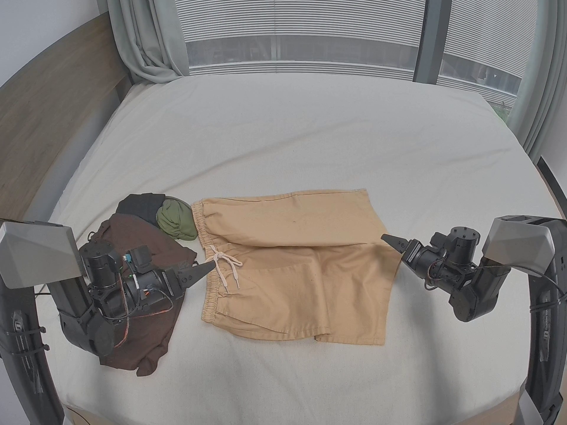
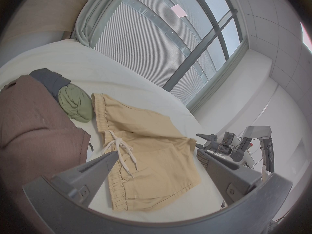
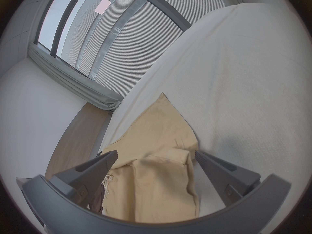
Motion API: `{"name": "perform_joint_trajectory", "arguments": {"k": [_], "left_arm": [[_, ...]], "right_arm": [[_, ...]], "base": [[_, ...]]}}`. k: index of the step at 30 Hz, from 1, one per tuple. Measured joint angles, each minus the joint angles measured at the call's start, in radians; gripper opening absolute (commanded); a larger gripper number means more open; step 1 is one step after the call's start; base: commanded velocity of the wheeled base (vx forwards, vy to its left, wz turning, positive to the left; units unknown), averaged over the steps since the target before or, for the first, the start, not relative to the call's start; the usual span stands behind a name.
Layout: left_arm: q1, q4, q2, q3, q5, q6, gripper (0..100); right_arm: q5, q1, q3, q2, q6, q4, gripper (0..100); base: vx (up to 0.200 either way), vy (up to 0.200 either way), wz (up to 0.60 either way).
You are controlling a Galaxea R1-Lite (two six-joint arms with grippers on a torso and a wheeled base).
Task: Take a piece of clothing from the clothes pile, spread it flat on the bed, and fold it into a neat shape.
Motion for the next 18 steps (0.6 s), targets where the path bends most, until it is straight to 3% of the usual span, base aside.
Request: {"name": "perform_joint_trajectory", "arguments": {"k": [11,18], "left_arm": [[-0.004,-0.001,0.066,0.009,0.011,-0.001,100],[-0.003,-0.001,0.116,0.010,0.037,-0.001,100]], "right_arm": [[-0.005,0.016,0.106,-0.158,-0.015,0.031,100],[-0.006,0.103,0.191,-0.262,-0.060,0.061,100]], "base": [[0.000,0.000,0.00],[0.000,0.000,0.00]]}}
